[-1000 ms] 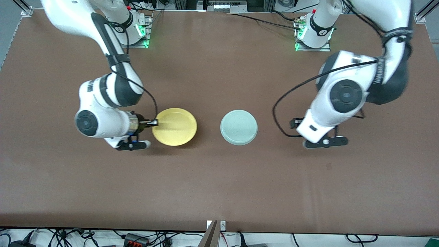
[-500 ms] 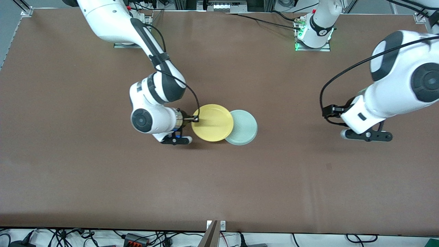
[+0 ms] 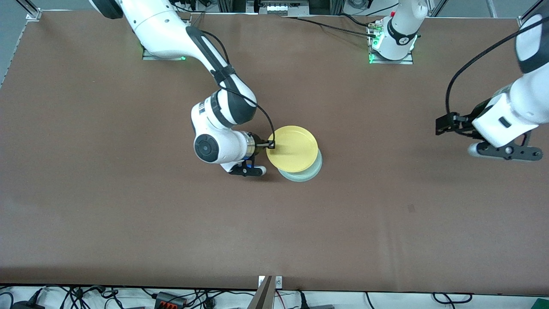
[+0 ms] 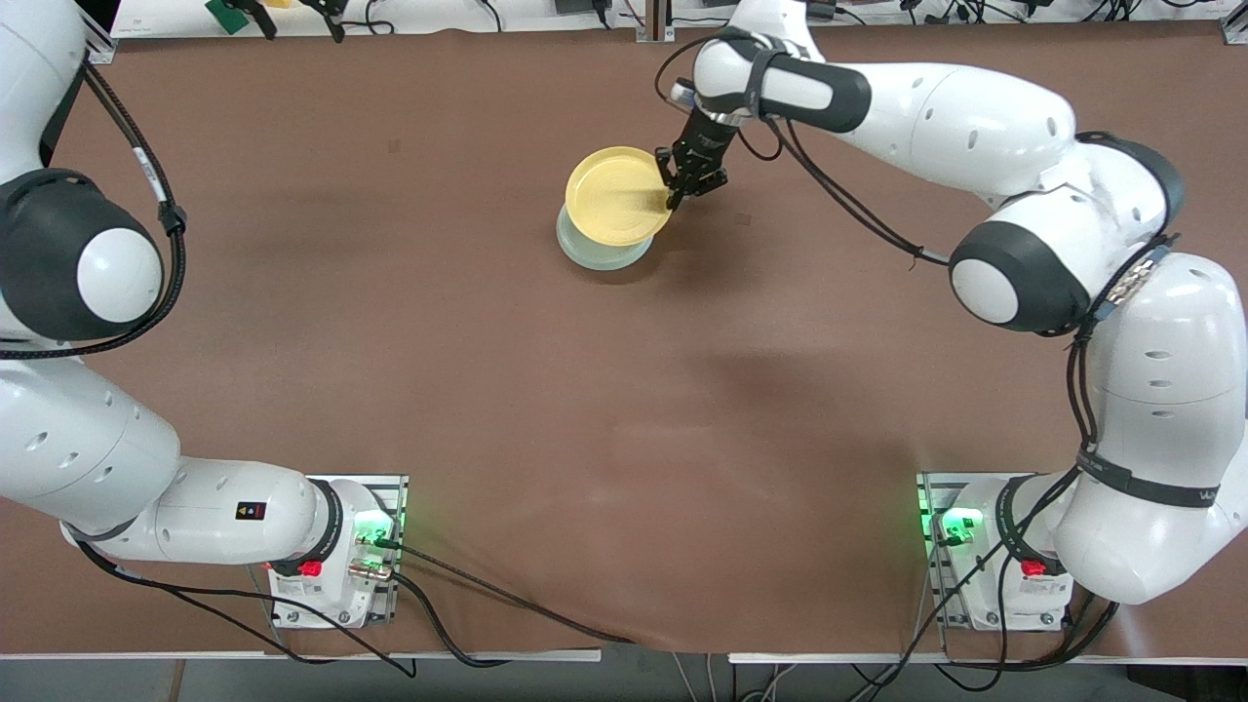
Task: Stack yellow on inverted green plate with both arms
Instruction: 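Carry the yellow plate with the right gripper onto the inverted green plate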
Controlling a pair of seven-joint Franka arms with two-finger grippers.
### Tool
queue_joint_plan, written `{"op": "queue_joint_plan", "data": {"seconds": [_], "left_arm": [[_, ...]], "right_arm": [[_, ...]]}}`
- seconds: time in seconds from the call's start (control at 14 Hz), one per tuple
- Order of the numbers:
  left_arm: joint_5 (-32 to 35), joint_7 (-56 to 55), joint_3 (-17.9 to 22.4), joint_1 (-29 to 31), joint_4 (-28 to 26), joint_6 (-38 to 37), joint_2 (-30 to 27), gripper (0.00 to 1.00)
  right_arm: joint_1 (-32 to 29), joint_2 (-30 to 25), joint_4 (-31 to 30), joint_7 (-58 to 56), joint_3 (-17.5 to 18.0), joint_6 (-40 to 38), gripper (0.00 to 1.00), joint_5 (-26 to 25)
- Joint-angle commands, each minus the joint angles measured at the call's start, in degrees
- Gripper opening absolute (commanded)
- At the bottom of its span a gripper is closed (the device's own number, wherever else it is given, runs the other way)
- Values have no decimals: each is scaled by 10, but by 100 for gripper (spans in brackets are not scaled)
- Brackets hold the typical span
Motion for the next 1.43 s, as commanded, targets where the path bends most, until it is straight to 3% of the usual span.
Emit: {"op": "queue_joint_plan", "data": {"seconds": [0.0, 0.29, 0.64, 1.36], "left_arm": [[-21, 25, 3, 11, -75, 9, -81, 100], [-16, 28, 3, 14, -174, 107, -152, 100], [-16, 29, 4, 17, -169, 108, -146, 100], [3, 27, -7, 21, -147, 84, -137, 100]], "right_arm": [[10, 46, 59, 42, -4, 9, 0, 11], [10, 64, 67, 63, -4, 39, 0, 21], [17, 67, 66, 76, -3, 41, 0, 36], [26, 63, 47, 86, -4, 25, 0, 4]]}}
